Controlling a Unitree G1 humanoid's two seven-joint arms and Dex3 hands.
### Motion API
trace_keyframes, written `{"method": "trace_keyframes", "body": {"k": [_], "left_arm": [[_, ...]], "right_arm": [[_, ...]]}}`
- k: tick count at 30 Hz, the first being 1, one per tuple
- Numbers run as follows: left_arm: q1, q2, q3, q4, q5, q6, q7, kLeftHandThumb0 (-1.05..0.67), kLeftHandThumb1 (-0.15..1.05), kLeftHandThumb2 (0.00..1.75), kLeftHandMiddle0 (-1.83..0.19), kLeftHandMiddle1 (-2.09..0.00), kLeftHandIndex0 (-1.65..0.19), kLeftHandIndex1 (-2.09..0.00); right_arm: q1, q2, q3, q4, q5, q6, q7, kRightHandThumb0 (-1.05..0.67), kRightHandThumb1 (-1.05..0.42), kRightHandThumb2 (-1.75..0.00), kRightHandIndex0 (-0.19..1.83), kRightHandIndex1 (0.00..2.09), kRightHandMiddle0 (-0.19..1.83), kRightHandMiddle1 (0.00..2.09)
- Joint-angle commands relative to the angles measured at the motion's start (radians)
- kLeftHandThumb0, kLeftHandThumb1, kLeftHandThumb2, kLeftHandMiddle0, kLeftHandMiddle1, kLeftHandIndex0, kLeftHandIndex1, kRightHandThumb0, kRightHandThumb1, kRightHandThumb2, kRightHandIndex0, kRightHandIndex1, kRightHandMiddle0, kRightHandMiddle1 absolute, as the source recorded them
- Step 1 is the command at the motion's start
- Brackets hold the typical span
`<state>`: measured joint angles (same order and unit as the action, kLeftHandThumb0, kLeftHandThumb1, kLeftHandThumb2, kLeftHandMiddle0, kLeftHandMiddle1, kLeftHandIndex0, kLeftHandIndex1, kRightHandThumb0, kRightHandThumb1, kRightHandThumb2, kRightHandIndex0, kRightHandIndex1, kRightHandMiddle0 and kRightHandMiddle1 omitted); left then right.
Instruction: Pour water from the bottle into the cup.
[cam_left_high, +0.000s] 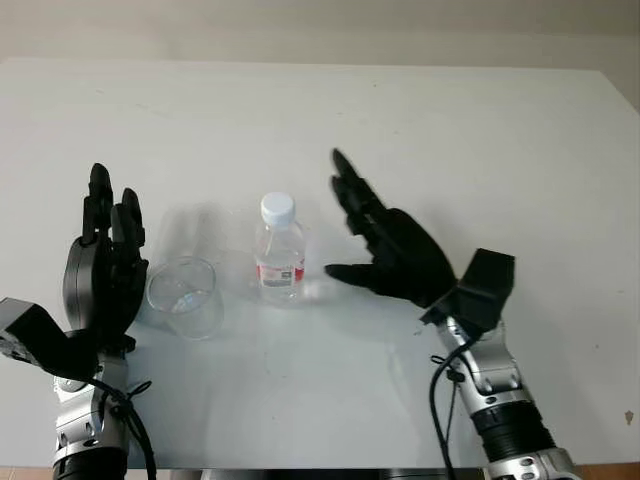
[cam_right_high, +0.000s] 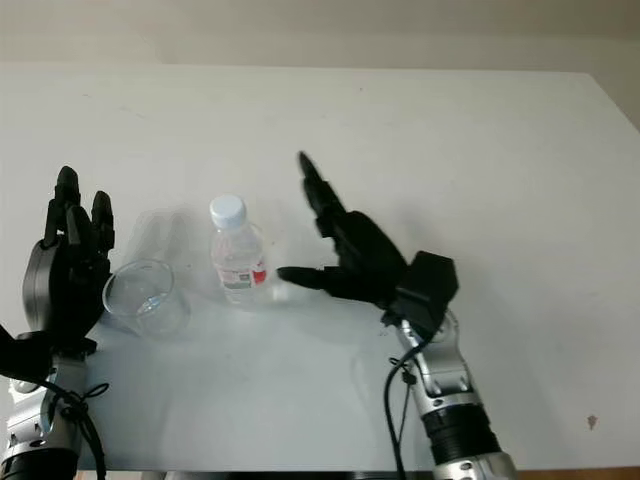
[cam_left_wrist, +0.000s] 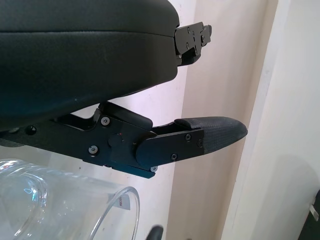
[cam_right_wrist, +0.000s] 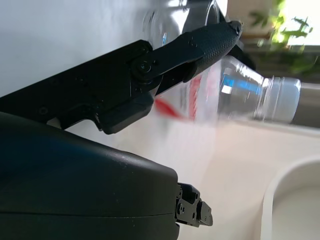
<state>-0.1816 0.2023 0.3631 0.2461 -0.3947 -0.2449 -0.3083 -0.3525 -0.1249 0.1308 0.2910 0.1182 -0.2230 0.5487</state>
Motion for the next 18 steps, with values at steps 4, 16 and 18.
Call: {"method": "trace_keyframes", "body": {"k": [4, 16, 18], "left_arm": [[0.013, -0.001, -0.001, -0.004, 0.009, -0.002, 0.01, -0.73, 1.05, 0.56, 0.16, -0.05, 0.16, -0.06], [0.006, 0.003, 0.0, 0.002, 0.011, -0.003, 0.011, -0.73, 1.05, 0.54, 0.16, -0.05, 0.17, -0.05], [0.004, 0.001, -0.002, 0.004, 0.013, -0.007, 0.011, -0.73, 1.05, 0.54, 0.17, -0.05, 0.18, -0.05]], "right_arm": [[-0.024, 0.061, 0.033, 0.053, 0.009, 0.009, 0.014, -0.93, -0.9, -0.05, -0.19, 0.0, -0.19, 0.0], [-0.06, 0.138, 0.072, 0.201, -0.02, -0.052, 0.038, -0.95, -0.92, -0.06, -0.19, 0.0, -0.19, 0.0], [-0.058, 0.146, 0.072, 0.201, -0.018, -0.054, 0.041, -0.93, -0.91, -0.05, -0.19, 0.0, -0.19, 0.0]]}}
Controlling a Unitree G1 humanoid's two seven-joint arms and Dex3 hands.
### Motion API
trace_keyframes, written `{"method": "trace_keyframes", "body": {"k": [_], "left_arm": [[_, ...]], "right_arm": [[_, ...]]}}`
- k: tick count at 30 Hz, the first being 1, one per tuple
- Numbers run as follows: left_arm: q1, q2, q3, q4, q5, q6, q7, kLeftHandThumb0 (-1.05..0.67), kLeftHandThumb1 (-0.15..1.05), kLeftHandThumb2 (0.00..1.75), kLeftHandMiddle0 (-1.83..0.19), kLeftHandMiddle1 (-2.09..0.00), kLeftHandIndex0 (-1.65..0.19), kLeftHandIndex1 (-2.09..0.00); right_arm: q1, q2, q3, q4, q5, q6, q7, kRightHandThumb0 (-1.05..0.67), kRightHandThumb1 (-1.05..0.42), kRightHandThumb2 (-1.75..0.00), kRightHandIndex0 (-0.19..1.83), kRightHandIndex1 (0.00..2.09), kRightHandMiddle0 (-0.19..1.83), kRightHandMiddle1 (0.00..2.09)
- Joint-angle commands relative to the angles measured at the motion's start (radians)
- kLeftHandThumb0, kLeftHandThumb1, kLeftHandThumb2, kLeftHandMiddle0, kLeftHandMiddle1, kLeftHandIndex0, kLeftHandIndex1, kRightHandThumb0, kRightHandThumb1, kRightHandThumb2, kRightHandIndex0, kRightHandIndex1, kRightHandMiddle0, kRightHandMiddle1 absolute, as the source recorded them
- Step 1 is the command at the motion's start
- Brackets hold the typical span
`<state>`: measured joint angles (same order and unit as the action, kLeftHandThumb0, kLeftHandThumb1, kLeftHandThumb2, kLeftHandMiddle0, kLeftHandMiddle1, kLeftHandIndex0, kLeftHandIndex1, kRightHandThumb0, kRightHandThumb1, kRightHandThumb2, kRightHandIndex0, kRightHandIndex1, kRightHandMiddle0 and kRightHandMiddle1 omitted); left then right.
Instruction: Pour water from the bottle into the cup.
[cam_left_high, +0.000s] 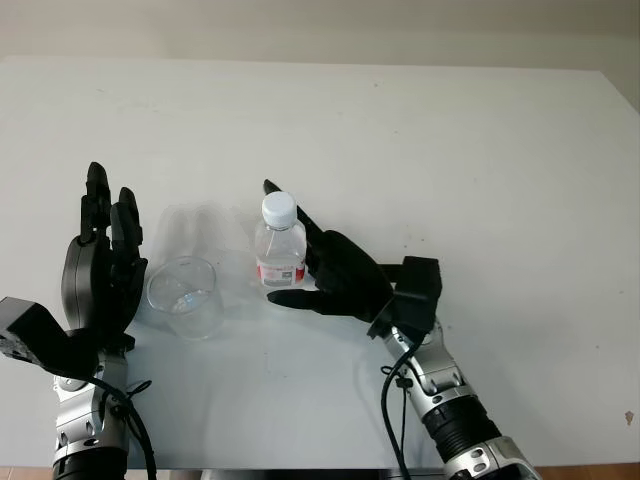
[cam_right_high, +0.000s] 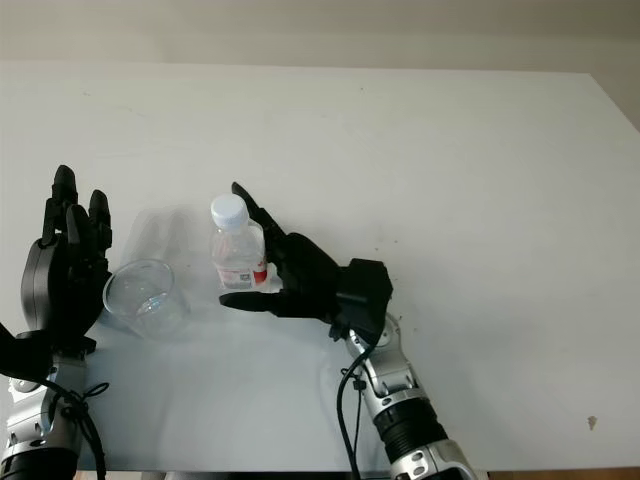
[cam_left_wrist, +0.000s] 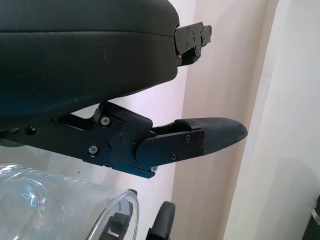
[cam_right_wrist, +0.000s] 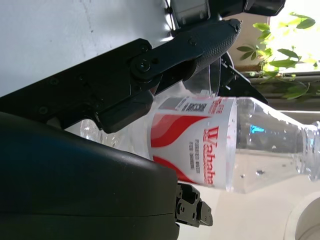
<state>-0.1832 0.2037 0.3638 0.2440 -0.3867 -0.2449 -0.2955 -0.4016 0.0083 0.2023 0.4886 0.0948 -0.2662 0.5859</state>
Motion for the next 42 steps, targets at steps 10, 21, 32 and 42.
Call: {"method": "trace_keyframes", "body": {"k": [10, 21, 32, 42], "left_arm": [[0.008, -0.011, -0.004, 0.007, 0.008, -0.016, 0.002, -0.72, 1.05, 0.55, 0.16, -0.06, 0.17, -0.05], [0.011, -0.023, -0.009, 0.004, 0.011, -0.024, 0.016, -0.72, 1.05, 0.55, 0.15, -0.06, 0.17, -0.06], [0.012, -0.026, -0.014, -0.006, 0.01, -0.012, 0.034, -0.71, 1.05, 0.55, 0.14, -0.06, 0.17, -0.06], [-0.004, -0.021, -0.016, 0.013, 0.017, -0.022, 0.031, -0.72, 1.05, 0.53, 0.14, -0.05, 0.16, -0.06]], "right_arm": [[-0.009, 0.044, -0.003, 0.008, 0.015, -0.007, 0.003, -0.9, -0.9, -0.05, -0.19, 0.0, -0.19, 0.0], [0.002, 0.072, -0.026, -0.072, 0.067, 0.137, -0.044, -0.6, -0.83, -0.05, -0.02, 0.1, -0.13, 0.04], [-0.021, 0.033, 0.011, -0.097, -0.024, 0.129, -0.063, -0.53, -0.81, -0.05, 0.09, 1.42, -0.12, 1.49], [-0.054, -0.008, 0.031, -0.06, -0.021, 0.056, 0.055, -0.52, -0.87, -0.06, 0.51, 1.91, 0.36, 1.89]]}}
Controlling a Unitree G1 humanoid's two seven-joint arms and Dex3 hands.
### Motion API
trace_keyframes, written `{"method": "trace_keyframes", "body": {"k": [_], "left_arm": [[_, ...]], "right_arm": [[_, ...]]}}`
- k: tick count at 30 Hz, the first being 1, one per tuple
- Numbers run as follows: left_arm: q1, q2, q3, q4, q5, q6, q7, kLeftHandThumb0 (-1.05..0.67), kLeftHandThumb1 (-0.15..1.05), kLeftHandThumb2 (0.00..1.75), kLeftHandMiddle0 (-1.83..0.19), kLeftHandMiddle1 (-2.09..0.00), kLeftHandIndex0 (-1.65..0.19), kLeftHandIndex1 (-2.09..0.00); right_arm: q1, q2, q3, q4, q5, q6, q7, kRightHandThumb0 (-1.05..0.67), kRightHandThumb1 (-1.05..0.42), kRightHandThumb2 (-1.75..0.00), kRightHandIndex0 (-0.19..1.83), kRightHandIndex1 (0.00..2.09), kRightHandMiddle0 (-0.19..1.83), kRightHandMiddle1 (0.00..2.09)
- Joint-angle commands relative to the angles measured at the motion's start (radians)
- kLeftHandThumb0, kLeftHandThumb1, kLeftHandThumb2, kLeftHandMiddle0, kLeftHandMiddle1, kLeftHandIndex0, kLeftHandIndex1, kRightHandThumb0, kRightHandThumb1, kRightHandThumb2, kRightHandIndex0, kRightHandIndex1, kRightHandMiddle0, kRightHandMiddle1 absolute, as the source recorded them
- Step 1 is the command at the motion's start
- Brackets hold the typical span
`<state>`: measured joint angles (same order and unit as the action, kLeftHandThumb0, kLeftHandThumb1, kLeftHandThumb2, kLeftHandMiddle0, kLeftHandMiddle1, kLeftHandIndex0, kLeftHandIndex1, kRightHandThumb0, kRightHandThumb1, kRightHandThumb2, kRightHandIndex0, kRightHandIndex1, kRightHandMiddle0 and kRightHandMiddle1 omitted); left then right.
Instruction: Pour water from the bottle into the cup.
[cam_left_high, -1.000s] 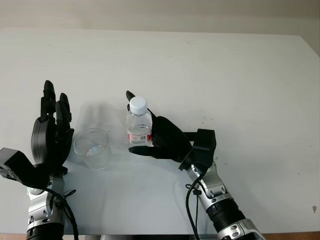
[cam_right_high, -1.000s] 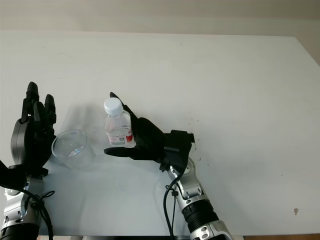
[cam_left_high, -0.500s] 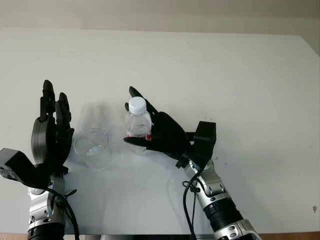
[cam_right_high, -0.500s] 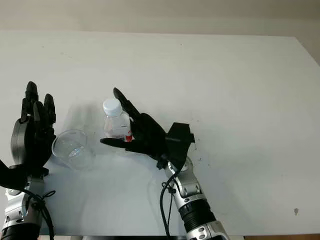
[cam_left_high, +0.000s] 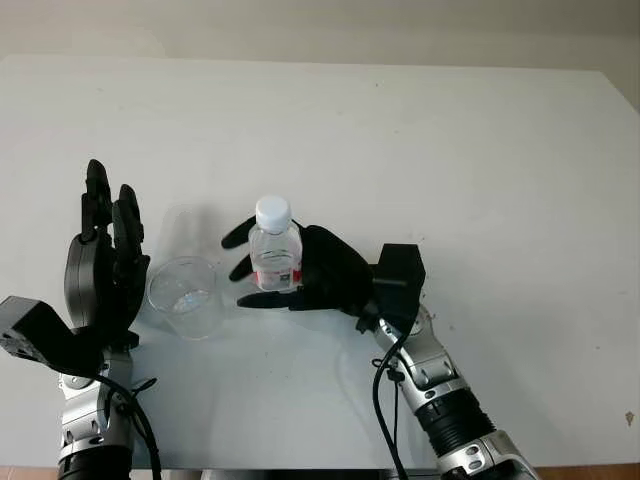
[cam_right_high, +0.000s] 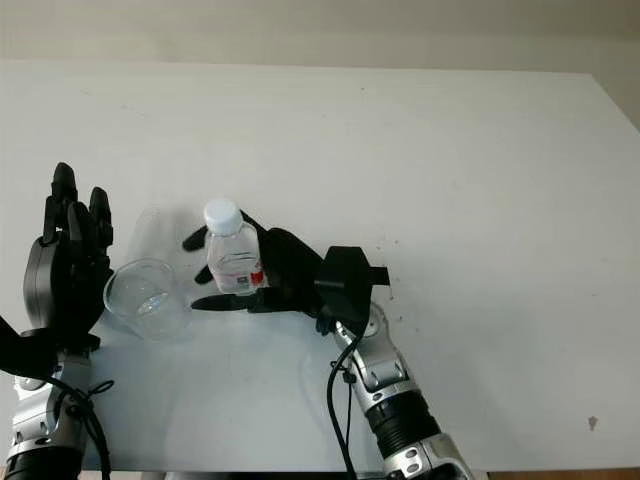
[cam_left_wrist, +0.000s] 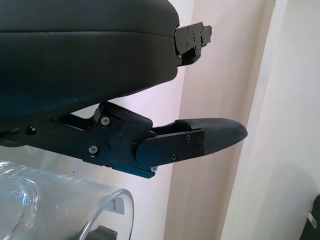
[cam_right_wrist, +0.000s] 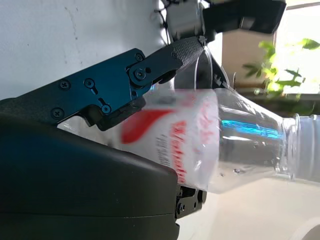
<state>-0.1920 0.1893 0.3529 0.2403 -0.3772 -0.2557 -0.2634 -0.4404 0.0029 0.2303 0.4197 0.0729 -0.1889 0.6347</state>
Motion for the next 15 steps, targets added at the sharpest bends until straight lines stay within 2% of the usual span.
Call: {"method": "trace_keyframes", "body": {"k": [1, 3, 4, 8, 11, 15], "left_arm": [[0.004, -0.006, -0.005, 0.018, 0.009, -0.013, -0.002, -0.72, 1.05, 0.53, 0.14, -0.05, 0.16, -0.06], [0.003, -0.006, -0.004, 0.019, 0.008, -0.014, -0.003, -0.72, 1.05, 0.53, 0.13, -0.05, 0.16, -0.06], [0.004, -0.005, -0.003, 0.019, 0.007, -0.015, -0.004, -0.72, 1.05, 0.53, 0.14, -0.05, 0.16, -0.06], [0.006, 0.0, -0.001, 0.018, 0.006, -0.014, -0.007, -0.72, 1.05, 0.53, 0.15, -0.05, 0.17, -0.05], [0.008, 0.002, 0.003, 0.02, 0.003, -0.015, -0.01, -0.72, 1.05, 0.54, 0.15, -0.05, 0.17, -0.05], [0.009, 0.003, 0.006, 0.023, 0.002, -0.015, -0.01, -0.72, 1.05, 0.53, 0.14, -0.05, 0.16, -0.06]], "right_arm": [[-0.014, -0.005, 0.006, 0.009, -0.016, -0.033, -0.006, -0.54, -0.89, -0.07, 0.62, 1.94, 0.45, 1.95], [-0.011, -0.011, 0.014, -0.003, -0.057, -0.039, -0.045, -0.59, -1.0, -0.07, 0.96, 2.03, 0.74, 2.06], [-0.009, -0.011, 0.016, -0.007, -0.074, -0.046, -0.064, -0.59, -1.03, -0.11, 1.17, 2.07, 0.97, 2.08], [-0.007, -0.007, 0.008, 0.006, -0.111, -0.101, -0.135, -0.54, -1.05, -0.35, 1.75, 2.09, 1.51, 2.09], [0.005, 0.002, -0.004, 0.014, -0.13, -0.15, -0.208, -0.51, -1.05, -0.42, 1.82, 2.09, 1.66, 2.09], [0.01, 0.012, -0.019, 0.023, -0.121, -0.174, -0.263, -0.49, -1.05, -0.45, 1.83, 2.09, 1.72, 2.09]]}}
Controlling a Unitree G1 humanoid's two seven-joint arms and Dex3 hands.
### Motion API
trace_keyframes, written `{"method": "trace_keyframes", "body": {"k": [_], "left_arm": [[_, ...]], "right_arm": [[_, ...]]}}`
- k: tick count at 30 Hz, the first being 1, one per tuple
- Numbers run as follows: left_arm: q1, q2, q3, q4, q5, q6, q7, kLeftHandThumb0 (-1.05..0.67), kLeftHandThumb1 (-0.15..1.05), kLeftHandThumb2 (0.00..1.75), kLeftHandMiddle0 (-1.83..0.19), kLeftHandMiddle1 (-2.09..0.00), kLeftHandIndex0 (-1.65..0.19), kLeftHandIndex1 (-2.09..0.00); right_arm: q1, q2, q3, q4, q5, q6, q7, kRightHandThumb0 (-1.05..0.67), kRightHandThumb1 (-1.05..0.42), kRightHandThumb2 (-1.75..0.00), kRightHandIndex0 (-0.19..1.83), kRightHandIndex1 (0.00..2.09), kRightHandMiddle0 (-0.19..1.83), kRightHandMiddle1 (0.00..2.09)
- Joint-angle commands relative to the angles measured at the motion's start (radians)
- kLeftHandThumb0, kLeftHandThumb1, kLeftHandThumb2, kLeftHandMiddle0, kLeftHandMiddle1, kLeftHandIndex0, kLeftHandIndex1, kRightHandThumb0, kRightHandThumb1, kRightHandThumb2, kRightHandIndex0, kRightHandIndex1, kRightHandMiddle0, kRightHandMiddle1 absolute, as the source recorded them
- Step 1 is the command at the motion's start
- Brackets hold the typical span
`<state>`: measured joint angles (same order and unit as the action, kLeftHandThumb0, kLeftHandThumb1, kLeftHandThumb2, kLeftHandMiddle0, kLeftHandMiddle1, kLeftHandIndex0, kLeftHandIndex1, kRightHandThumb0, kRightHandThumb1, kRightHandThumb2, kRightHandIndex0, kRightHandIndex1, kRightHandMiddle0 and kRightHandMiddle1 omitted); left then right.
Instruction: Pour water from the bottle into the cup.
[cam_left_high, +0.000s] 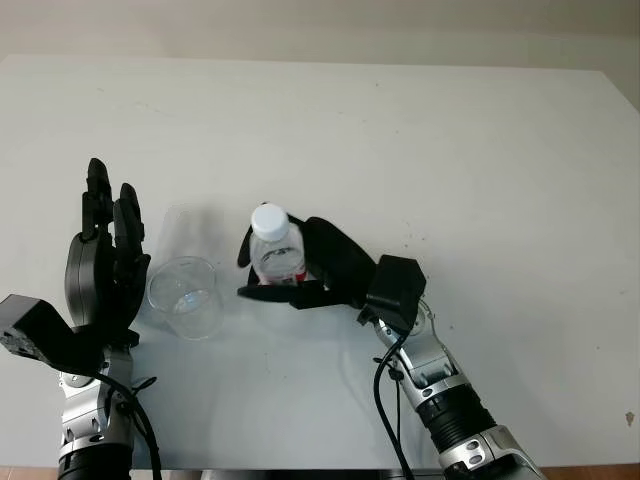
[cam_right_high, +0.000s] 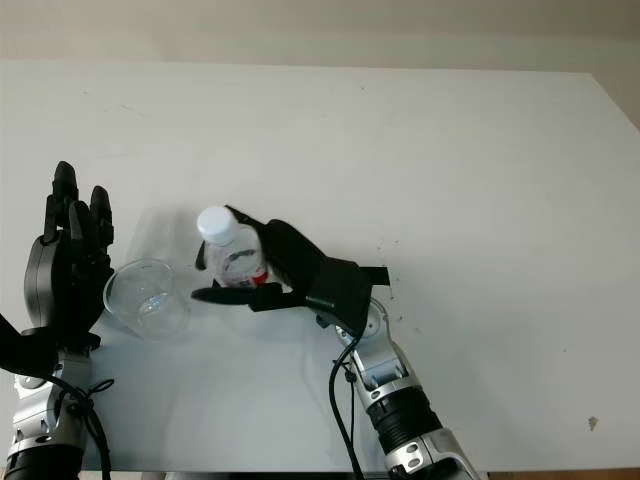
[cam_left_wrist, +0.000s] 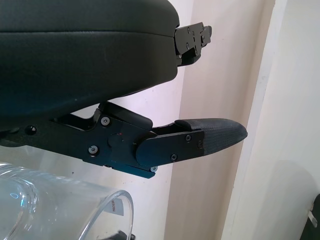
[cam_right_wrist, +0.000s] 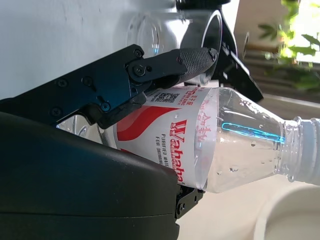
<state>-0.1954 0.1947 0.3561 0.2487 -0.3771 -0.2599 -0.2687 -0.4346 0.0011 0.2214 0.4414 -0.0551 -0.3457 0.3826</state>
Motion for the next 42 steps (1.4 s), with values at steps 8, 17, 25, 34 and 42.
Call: {"method": "trace_keyframes", "body": {"k": [8, 17, 25, 34, 42], "left_arm": [[0.006, -0.003, 0.004, 0.021, 0.001, -0.017, -0.005, -0.71, 1.05, 0.53, 0.14, -0.05, 0.16, -0.05], [0.008, -0.004, 0.004, 0.012, 0.0, -0.009, 0.003, -0.69, 1.05, 0.56, 0.14, -0.05, 0.16, -0.06], [0.0, -0.012, 0.003, 0.021, 0.004, -0.02, 0.009, -0.71, 1.05, 0.54, 0.14, -0.05, 0.15, -0.06], [0.006, -0.009, 0.009, 0.03, 0.007, -0.027, 0.026, -0.73, 1.05, 0.5, 0.15, -0.05, 0.16, -0.05], [-0.006, -0.006, 0.009, 0.049, 0.014, -0.037, 0.028, -0.72, 1.05, 0.5, 0.14, -0.06, 0.14, -0.06]], "right_arm": [[-0.159, -0.028, -0.088, 0.082, -0.014, -0.076, -0.127, -0.48, -1.05, -0.45, 1.83, 2.09, 1.72, 2.09], [-0.579, -0.131, 0.035, 0.431, -0.405, -0.299, -0.459, -0.4, -1.05, -0.4, 1.38, 2.09, 1.02, 2.09], [-0.754, -0.123, 0.256, 0.644, -0.739, -0.344, -0.871, -0.44, -1.05, -0.3, 1.27, 2.09, 0.98, 2.09], [-0.83, -0.137, 0.462, 0.73, -0.958, -0.321, -1.173, -0.48, -1.05, -0.29, 1.22, 2.09, 0.9, 2.09], [-0.898, -0.152, 0.644, 0.781, -1.154, -0.227, -1.541, -0.51, -1.05, -0.35, 1.31, 2.09, 0.88, 2.09]]}}
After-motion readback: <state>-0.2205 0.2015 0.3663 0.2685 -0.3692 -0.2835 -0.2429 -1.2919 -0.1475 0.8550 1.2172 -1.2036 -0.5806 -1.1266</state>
